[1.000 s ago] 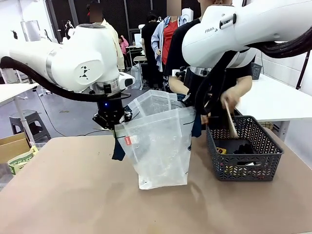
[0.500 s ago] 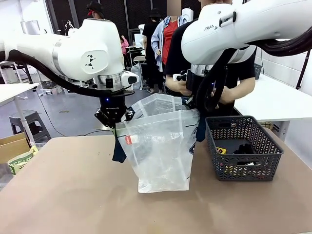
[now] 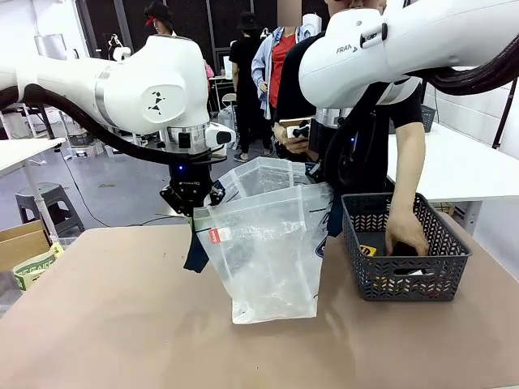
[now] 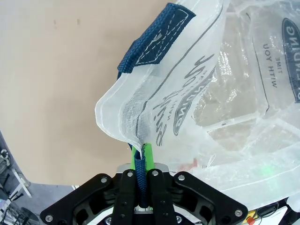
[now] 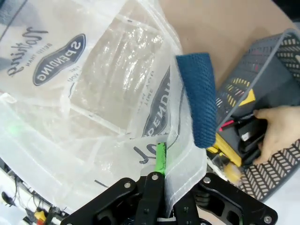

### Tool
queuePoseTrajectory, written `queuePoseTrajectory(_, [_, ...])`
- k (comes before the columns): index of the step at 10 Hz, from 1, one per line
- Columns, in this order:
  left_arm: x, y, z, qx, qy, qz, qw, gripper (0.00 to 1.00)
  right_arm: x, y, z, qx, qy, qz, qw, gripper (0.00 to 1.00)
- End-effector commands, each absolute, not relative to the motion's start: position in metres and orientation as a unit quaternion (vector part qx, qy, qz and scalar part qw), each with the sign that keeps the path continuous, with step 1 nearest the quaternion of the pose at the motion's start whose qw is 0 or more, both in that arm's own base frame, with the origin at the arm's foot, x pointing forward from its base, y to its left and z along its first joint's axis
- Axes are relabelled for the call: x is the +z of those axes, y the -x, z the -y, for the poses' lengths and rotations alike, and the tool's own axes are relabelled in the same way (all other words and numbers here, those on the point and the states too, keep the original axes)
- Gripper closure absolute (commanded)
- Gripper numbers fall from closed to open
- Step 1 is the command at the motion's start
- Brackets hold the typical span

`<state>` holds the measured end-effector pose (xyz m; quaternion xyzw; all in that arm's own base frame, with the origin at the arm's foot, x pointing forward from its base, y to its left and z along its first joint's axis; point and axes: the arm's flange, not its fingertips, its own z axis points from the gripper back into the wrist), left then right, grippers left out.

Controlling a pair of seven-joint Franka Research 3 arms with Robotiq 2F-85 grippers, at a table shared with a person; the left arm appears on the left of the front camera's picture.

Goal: Transfer purchased items from the store into the shopping bag.
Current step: Open the Reusable shopping bag in the center of the table.

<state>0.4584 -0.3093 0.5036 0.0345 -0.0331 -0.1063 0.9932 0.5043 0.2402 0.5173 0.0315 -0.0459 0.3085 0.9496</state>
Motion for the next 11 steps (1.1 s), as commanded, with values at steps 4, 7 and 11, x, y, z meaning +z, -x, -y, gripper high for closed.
queuePoseTrajectory(4, [0.506, -0.4585, 0.3069, -0.1, -0.035, 0.034, 0.994, 1.0, 0.5181, -0.5028, -0.2403, 0.308, -0.031, 0.043, 0.95, 1.0])
queuePoseTrajectory(7, [0.506, -0.4585, 0.3069, -0.1, -0.035, 0.034, 0.994, 1.0, 0.5181, -0.5028, -0.2403, 0.308, -0.031, 0.043, 0.95, 1.0])
queuePoseTrajectory(11, [0.506, -0.4585, 0.3069, -0.1, -0.035, 0.034, 0.994, 1.0, 0.5181, -0.5028, -0.2403, 0.308, -0.031, 0.043, 0.95, 1.0])
